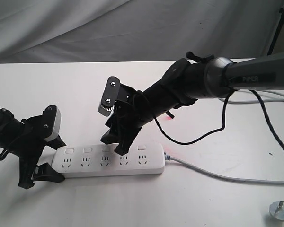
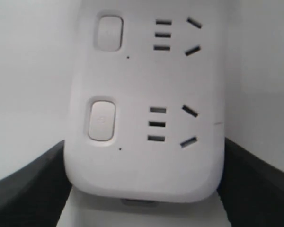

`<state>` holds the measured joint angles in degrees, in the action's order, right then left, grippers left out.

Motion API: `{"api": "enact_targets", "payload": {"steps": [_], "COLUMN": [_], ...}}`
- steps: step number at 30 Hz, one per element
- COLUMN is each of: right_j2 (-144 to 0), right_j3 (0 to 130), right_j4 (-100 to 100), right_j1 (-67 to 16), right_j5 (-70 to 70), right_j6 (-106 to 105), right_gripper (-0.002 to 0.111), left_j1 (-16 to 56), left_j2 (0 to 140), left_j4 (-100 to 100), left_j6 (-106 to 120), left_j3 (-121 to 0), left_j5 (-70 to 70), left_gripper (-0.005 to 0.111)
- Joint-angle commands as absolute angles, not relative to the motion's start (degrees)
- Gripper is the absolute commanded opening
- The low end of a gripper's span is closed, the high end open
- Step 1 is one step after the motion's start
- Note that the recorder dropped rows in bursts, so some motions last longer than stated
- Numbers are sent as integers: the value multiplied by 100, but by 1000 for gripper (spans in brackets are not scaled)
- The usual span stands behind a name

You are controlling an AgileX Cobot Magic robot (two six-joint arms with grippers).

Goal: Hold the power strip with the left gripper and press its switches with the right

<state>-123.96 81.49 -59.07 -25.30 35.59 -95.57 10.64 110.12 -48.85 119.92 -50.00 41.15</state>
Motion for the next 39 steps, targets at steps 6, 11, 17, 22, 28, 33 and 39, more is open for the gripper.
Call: {"api": "enact_targets", "payload": {"steps": [6,11,17,22,28,33,39], "right_j2": [-12377,-12484,-12503,-12527,-12569,-12569,-12706], "right_j3": [8115,8115,8115,8115,8115,8115,8115], "right_j4": [-5955,-5955,-5904,-5904,-5891,-5620,-5478], "right_j1": [-2633,-2683,-2683,-2683,-2683,-2683,-2683], "right_j5": [3444,3444,3296,3201,3288,3280,3375], "right_j6": [-9602,-9602,-9602,-9602,-9602,-9507,-9507], "right_gripper": [45,45,45,45,45,45,45], "left_j1": [1094,1094,1094,1094,1094,1094,1094], "left_j2": [11033,11033,11033,11033,11033,11033,11033], "left_j4": [-4910,-4910,-4910,-4910,-4910,-4910,-4910], "left_j6": [11999,11999,11999,11999,11999,11999,11999], "left_j3": [-5027,-5027,-5027,-5027,-5027,-5027,-5027], "left_j5": [4073,4073,4073,4073,4073,4073,4073], "left_gripper": [67,67,67,67,67,67,67]}}
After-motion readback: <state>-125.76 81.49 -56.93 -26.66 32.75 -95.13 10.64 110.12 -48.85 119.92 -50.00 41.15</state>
